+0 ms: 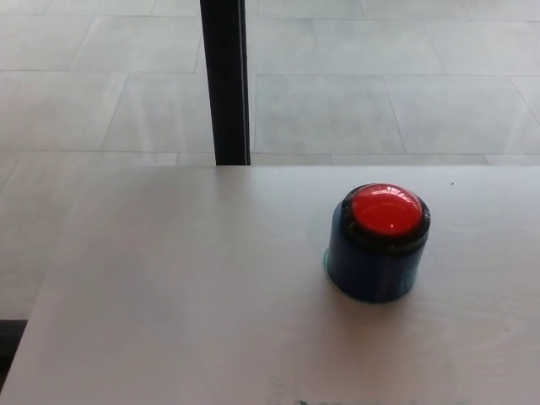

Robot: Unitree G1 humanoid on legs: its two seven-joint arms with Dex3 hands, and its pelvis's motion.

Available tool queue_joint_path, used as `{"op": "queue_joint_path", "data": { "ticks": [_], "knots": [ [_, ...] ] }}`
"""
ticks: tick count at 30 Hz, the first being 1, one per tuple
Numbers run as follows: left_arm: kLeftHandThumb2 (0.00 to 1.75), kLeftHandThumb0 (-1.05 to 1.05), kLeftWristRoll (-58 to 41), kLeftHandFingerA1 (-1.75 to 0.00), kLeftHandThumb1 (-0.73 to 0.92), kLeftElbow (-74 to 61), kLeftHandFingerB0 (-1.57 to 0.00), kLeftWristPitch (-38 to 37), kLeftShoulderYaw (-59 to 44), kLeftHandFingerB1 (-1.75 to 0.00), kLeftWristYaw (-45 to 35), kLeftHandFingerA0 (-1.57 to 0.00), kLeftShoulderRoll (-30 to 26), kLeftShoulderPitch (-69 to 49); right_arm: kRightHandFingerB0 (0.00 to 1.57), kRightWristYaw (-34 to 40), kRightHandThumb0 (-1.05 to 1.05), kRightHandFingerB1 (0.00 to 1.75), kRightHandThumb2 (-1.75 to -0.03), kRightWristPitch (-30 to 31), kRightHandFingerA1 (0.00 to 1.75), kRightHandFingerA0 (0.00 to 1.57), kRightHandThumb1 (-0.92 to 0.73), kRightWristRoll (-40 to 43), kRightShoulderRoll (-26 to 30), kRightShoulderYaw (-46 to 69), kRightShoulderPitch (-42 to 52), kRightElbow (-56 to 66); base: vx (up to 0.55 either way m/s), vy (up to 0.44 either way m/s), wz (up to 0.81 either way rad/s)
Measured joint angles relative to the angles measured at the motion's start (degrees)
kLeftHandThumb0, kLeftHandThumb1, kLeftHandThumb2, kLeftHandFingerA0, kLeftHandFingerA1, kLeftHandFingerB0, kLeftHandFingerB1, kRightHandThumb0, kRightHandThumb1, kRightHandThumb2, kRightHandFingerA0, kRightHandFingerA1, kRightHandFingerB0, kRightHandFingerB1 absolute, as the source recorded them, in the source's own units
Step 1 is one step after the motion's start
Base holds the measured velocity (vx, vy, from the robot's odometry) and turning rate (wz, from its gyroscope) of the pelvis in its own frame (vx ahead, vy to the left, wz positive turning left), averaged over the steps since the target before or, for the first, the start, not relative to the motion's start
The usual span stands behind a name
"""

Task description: The robot uses its right hand to press the red button kept in the middle of the desk

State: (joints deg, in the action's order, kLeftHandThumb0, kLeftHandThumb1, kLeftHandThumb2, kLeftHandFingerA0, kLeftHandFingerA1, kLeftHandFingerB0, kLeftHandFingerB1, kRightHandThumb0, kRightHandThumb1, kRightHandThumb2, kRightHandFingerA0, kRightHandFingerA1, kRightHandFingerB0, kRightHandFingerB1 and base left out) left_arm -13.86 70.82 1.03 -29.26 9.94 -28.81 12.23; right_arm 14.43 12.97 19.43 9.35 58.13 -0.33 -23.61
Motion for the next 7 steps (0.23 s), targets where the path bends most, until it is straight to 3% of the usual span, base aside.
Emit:
{"op": "queue_joint_path", "data": {
  "ticks": [1,2,3,4,5,6,7],
  "knots": [
    [1.22,-0.59,-0.03,-1.26,0.67,-0.04,-0.39,0.00,-0.07,-0.83,0.00,-1.02,0.00,0.02,0.23,0.25,-0.60,0.62,-0.69,-0.07,0.81,0.60,-0.56,0.25,-0.82,-0.29,0.34,-0.02,0.00,0.000,0.00],
    [0.90,-0.51,-0.04,-1.67,0.79,-0.07,-0.17,0.00,-0.15,-0.91,0.01,-0.82,-0.01,0.01,0.23,0.37,-0.61,0.62,-0.66,-0.16,0.85,0.57,-0.55,0.40,-1.29,-0.50,0.57,-0.04,0.00,0.000,0.00],
    [0.92,-0.50,-0.11,-1.73,0.80,-0.10,-0.24,0.00,-0.43,-0.97,0.03,-0.88,-0.01,0.02,0.26,0.55,-0.63,0.64,-0.65,-0.30,0.96,0.59,-0.50,0.73,-2.21,-0.96,0.99,-0.15,0.00,0.000,0.00],
    [0.95,-0.49,-0.13,-1.75,0.77,-0.10,-0.36,0.00,-0.52,-1.05,0.09,-0.97,-0.01,0.03,0.29,0.62,-0.67,0.65,-0.89,-0.37,1.01,0.72,-0.35,0.91,-2.59,-1.15,1.15,-0.18,0.00,0.000,0.00],
    [0.99,-0.48,-0.07,-1.75,0.73,-0.10,-0.50,0.00,-0.41,-1.14,0.18,-1.08,-0.04,0.04,0.32,0.83,-0.59,0.64,-0.62,-0.61,0.95,0.60,-0.45,1.40,-3.33,-1.36,1.28,-0.46,0.00,0.000,0.00],
    [0.99,-0.48,-0.04,-1.75,0.73,-0.07,-0.50,-0.01,-0.33,-1.14,0.19,-1.08,-0.05,0.04,0.32,0.89,-0.59,0.64,-0.62,-0.89,0.95,0.60,-0.45,1.59,-3.57,-1.54,1.30,-1.02,0.00,0.000,0.00],
    [1.02,-0.47,-0.03,-1.75,0.69,-0.02,-0.61,-0.01,-0.31,-1.19,0.19,-1.12,-0.05,0.04,0.33,0.91,-0.59,0.64,-0.63,-1.14,0.90,0.65,-0.44,1.76,-3.75,-1.76,1.36,-1.53,0.00,0.000,0.00]
  ]
}}
